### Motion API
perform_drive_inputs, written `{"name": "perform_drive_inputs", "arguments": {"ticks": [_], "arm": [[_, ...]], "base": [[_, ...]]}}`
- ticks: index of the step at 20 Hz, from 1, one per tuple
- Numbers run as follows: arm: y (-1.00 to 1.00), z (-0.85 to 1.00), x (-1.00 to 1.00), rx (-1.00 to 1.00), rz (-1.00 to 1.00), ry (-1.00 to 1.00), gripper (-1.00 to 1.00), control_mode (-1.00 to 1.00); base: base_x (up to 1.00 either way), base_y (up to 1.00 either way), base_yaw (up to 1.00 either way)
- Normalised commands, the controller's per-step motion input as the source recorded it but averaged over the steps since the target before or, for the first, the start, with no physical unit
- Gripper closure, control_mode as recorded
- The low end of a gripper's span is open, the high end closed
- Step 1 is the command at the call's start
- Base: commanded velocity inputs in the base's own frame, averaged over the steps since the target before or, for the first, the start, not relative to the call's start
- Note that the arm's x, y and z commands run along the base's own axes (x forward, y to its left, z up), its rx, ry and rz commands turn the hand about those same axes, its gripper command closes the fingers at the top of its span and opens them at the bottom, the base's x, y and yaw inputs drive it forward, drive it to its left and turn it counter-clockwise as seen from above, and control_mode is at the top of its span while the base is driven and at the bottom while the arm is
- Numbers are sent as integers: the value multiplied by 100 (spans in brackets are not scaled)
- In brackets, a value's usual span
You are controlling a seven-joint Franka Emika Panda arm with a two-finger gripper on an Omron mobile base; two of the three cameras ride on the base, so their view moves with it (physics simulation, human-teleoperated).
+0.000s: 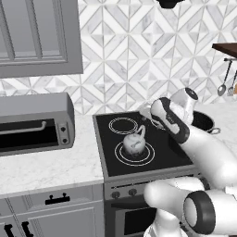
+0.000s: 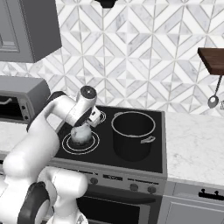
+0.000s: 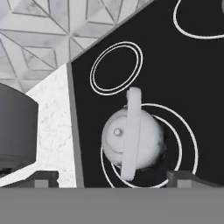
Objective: Pick the kettle from the counter and place it on a stove burner. Then turn the burner on.
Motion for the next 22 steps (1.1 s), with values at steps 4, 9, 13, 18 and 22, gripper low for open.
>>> {"name": "perform_drive_inputs", "arguments": {"ticks": [4,9,13,18,22], "arm": [[14,90,-100,-2,2,-29,-100,-100],[43,32,-98,-12,11,-21,-100,-100],[38,0,-74,-14,12,-10,-100,-100],[33,0,-66,-14,12,-8,-100,-100],[40,-14,-66,-29,12,-1,-100,-100]], "base": [[0,0,0],[0,0,0],[0,0,0],[0,0,0],[0,0,0]]}}
